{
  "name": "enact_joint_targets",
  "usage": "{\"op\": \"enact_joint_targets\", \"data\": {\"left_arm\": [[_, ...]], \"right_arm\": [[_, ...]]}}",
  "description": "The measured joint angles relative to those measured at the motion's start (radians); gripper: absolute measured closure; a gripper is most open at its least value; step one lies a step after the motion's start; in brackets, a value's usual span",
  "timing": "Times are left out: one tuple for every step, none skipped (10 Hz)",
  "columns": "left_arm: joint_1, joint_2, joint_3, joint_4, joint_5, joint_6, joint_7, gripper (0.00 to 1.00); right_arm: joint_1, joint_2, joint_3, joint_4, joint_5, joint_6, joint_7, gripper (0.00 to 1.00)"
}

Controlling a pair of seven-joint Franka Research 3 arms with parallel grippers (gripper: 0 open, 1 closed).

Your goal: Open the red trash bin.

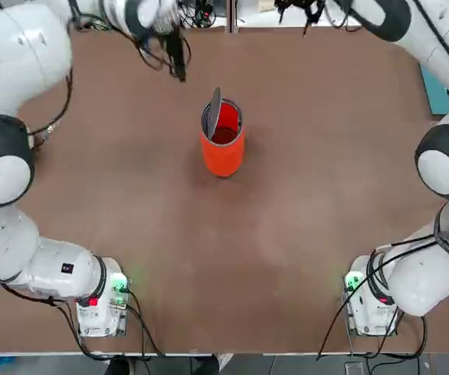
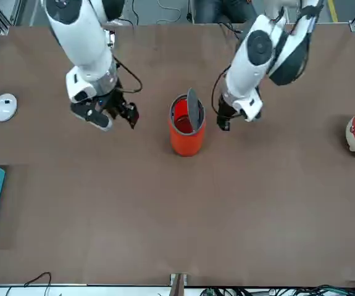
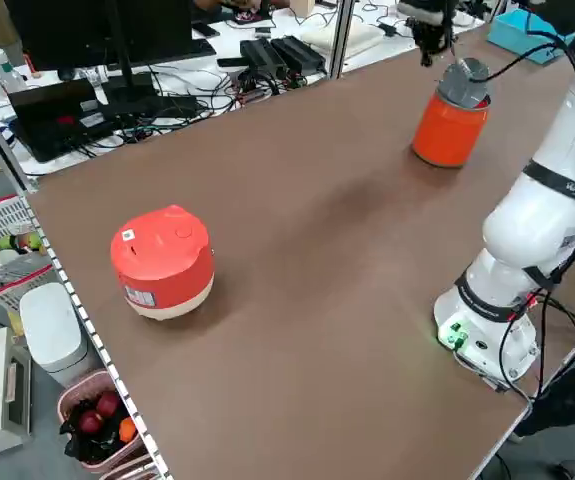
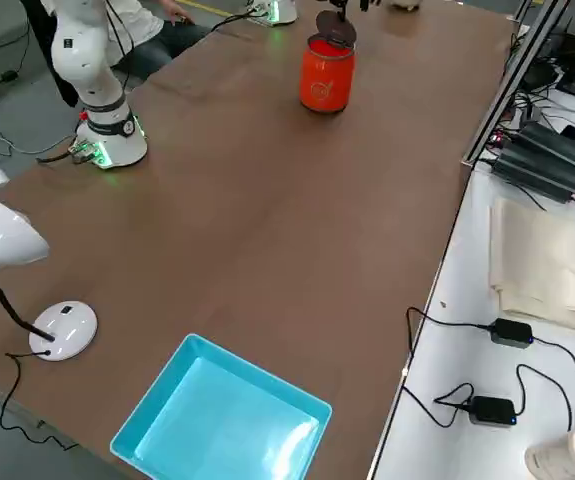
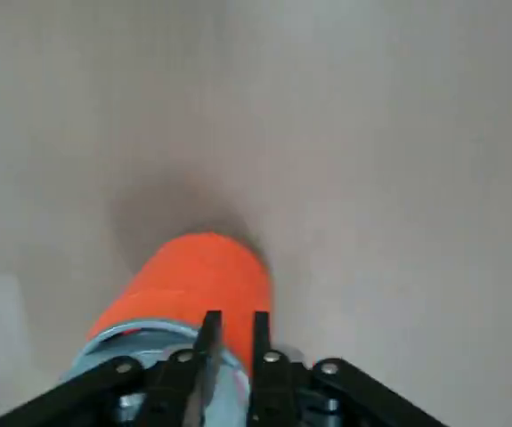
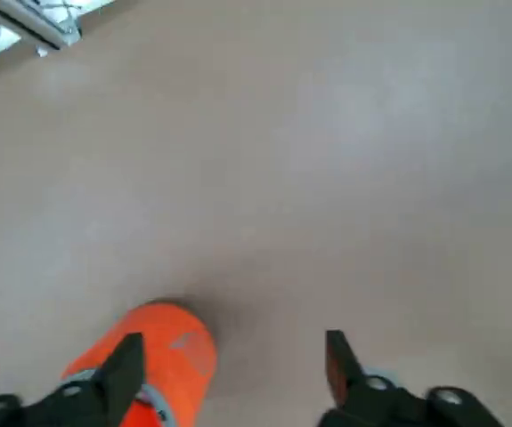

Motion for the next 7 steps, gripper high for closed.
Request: {"op": "enact_joint_targets", "data": {"left_arm": [[0.049,-0.003,0.001,0.074,0.0,-0.048,0.091,0.57],[0.089,-0.004,0.003,0.143,0.004,-0.083,0.17,0.41],[0.124,-0.005,0.004,0.19,0.029,-0.114,0.253,0.28],[0.148,-0.009,0.004,0.21,0.055,-0.144,0.354,0.13],[0.17,-0.019,0.003,0.218,0.07,-0.19,0.476,0.01],[0.212,-0.033,0.003,0.223,0.072,-0.248,0.625,0.0],[0.254,-0.044,0.01,0.235,0.073,-0.299,0.762,0.0]], "right_arm": [[-0.049,-0.027,-0.005,0.005,-0.005,-0.055,-0.109,0.0],[-0.109,-0.057,-0.009,0.007,-0.007,-0.089,-0.199,0.0],[-0.175,-0.085,-0.011,0.007,-0.008,-0.104,-0.286,0.0],[-0.239,-0.106,-0.012,0.007,-0.008,-0.118,-0.369,0.0],[-0.295,-0.124,-0.013,0.005,-0.008,-0.128,-0.446,0.0],[-0.351,-0.141,-0.013,0.0,-0.009,-0.136,-0.528,0.0],[-0.409,-0.159,-0.013,-0.012,-0.009,-0.14,-0.621,0.0]]}}
